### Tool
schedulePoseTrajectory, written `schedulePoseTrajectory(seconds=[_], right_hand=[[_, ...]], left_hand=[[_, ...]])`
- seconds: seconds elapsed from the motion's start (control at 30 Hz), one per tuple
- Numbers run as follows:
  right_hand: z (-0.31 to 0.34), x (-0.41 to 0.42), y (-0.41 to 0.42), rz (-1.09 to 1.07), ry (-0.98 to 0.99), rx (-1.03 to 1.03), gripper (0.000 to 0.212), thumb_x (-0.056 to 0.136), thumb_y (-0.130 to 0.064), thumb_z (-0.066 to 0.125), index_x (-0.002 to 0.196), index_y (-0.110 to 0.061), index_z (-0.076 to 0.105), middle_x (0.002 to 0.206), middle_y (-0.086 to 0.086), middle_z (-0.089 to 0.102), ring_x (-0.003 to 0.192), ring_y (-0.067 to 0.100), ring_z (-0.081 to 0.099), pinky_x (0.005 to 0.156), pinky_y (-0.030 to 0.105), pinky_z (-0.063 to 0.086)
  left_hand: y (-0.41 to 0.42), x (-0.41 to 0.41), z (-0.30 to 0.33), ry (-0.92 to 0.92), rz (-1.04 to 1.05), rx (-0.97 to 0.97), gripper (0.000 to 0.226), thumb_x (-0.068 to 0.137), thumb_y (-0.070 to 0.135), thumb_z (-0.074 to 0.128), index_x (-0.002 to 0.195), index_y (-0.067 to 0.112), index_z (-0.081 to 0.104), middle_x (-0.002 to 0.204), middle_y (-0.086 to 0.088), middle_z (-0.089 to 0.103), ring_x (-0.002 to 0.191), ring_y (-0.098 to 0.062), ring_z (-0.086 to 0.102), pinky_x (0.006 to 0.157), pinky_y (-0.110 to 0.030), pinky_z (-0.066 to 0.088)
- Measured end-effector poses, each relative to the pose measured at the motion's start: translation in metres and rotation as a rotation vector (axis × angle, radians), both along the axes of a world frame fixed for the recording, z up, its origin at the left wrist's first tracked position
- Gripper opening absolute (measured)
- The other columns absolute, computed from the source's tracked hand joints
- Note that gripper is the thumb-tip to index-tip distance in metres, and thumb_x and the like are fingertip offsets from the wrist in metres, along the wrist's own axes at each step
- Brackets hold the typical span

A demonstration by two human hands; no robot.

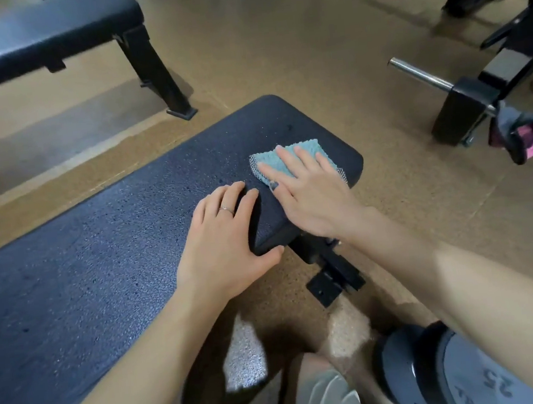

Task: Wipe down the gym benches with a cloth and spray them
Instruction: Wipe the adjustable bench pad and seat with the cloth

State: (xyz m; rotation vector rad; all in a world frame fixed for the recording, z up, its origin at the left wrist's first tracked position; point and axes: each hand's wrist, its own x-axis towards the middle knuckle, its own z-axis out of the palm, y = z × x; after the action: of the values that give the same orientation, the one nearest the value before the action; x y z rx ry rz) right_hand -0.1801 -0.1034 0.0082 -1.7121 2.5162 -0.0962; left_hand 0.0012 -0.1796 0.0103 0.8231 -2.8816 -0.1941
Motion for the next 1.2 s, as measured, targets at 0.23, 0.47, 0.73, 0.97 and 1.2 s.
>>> schedulePoseTrajectory(seconds=[0.23, 0.47, 0.73, 0.97, 1.2], right_hand=[[0.004, -0.049, -0.131, 0.068, 0.007, 0.105, 0.053, 0.108, -0.04, 0.014, 0.161, -0.041, 0.01, 0.171, 0.003, 0.003, 0.157, 0.029, 0.001, 0.125, 0.051, 0.003], [0.003, -0.025, -0.035, 0.05, -0.009, 0.018, 0.06, 0.102, -0.044, 0.009, 0.16, -0.039, 0.021, 0.17, 0.004, 0.015, 0.155, 0.032, 0.014, 0.124, 0.051, 0.012], [0.004, -0.029, -0.026, 0.095, -0.004, 0.01, 0.059, 0.101, -0.044, 0.011, 0.159, -0.041, 0.024, 0.17, 0.001, 0.016, 0.155, 0.029, 0.015, 0.124, 0.048, 0.013], [0.001, -0.065, -0.142, 0.124, -0.04, 0.05, 0.052, 0.107, -0.04, 0.018, 0.159, -0.045, 0.018, 0.171, -0.002, 0.011, 0.157, 0.023, 0.006, 0.125, 0.05, 0.004], [0.005, -0.086, -0.046, -0.148, -0.153, -0.063, 0.049, 0.106, -0.042, 0.023, 0.154, -0.048, 0.028, 0.167, -0.004, 0.019, 0.146, 0.027, 0.028, 0.114, 0.047, 0.033]], left_hand=[[-0.003, 0.0, -0.002, -0.003, 0.019, 0.011, 0.096, 0.072, 0.076, 0.058, 0.151, 0.022, 0.044, 0.158, -0.002, 0.04, 0.147, -0.028, 0.034, 0.122, -0.046, 0.025], [-0.003, 0.002, -0.001, 0.019, 0.017, 0.039, 0.096, 0.071, 0.075, 0.061, 0.149, 0.022, 0.047, 0.157, -0.001, 0.042, 0.146, -0.028, 0.036, 0.122, -0.044, 0.027], [-0.001, 0.0, -0.001, -0.013, 0.019, 0.016, 0.096, 0.073, 0.073, 0.059, 0.151, 0.019, 0.045, 0.158, -0.004, 0.04, 0.147, -0.03, 0.034, 0.122, -0.046, 0.026], [-0.006, 0.0, 0.001, 0.004, 0.024, 0.064, 0.096, 0.069, 0.073, 0.067, 0.149, 0.022, 0.047, 0.157, 0.001, 0.04, 0.146, -0.026, 0.035, 0.12, -0.046, 0.029], [-0.002, -0.001, 0.003, -0.015, 0.028, 0.059, 0.097, 0.07, 0.074, 0.067, 0.149, 0.022, 0.046, 0.156, 0.0, 0.04, 0.146, -0.028, 0.035, 0.12, -0.047, 0.03]])
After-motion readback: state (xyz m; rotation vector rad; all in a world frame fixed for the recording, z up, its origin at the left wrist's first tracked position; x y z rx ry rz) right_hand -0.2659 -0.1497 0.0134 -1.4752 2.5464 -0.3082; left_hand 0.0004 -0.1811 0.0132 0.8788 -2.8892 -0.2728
